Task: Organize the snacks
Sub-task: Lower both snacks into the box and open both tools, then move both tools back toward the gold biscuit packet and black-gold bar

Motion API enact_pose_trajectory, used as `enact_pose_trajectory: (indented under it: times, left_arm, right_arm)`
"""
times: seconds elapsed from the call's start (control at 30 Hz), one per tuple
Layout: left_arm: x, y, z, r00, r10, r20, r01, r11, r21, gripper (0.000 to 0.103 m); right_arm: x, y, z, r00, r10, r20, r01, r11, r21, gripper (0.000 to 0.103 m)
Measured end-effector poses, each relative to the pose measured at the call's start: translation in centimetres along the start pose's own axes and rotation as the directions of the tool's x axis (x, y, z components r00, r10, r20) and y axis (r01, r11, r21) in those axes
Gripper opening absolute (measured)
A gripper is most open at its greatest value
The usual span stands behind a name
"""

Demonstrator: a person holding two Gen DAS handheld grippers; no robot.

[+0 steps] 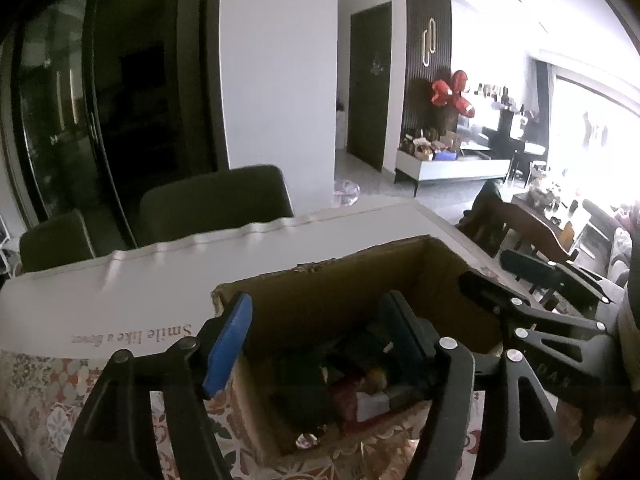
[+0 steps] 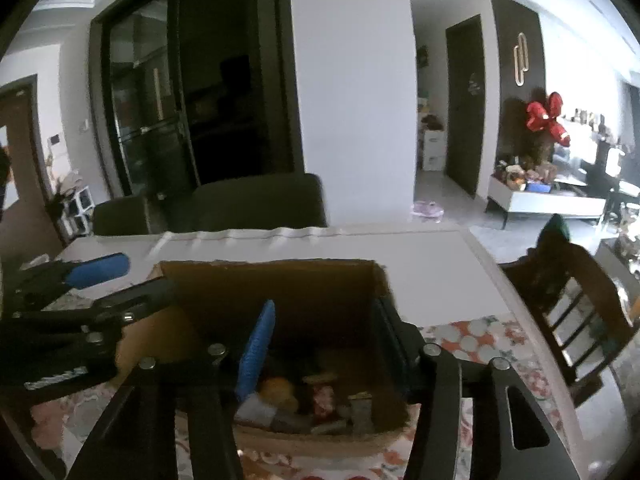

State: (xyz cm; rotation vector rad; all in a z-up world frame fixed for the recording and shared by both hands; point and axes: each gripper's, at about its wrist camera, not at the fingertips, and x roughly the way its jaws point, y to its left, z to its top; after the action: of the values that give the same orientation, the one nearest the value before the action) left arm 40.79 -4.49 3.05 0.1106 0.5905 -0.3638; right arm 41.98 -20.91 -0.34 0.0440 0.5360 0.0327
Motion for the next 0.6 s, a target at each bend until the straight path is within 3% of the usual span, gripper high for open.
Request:
enact_pose_trajectory:
  times: [0.1, 0.2, 0.6]
  left_arm:
    - [-2.1, -0.7, -0.8, 0.999, 0.009, 0.043, -0.009, 1.0, 0.019, 0.075]
    - [-4.0, -1.4, -1.9, 0.997, 0.018, 0.078, -0.02, 0.999, 0.027, 0.078]
    - [-8.1, -3.4, -7.1, 0.995, 0.04, 0.089, -0.041, 0.999, 0.011, 0.089]
  right_arm:
    - [-1.9, -0.4, -0.5, 0.999, -0.028, 0.039, 0.027, 1.0, 0.014, 0.071]
    - [-3.8, -0.5, -1.2, 0.996, -0.053, 0.073, 0.052, 0.999, 0.016, 0.077]
    - [-9.9, -1.3, -6.2, 0.988, -0.118, 0.1, 0.117, 0.993, 0.021, 0.088]
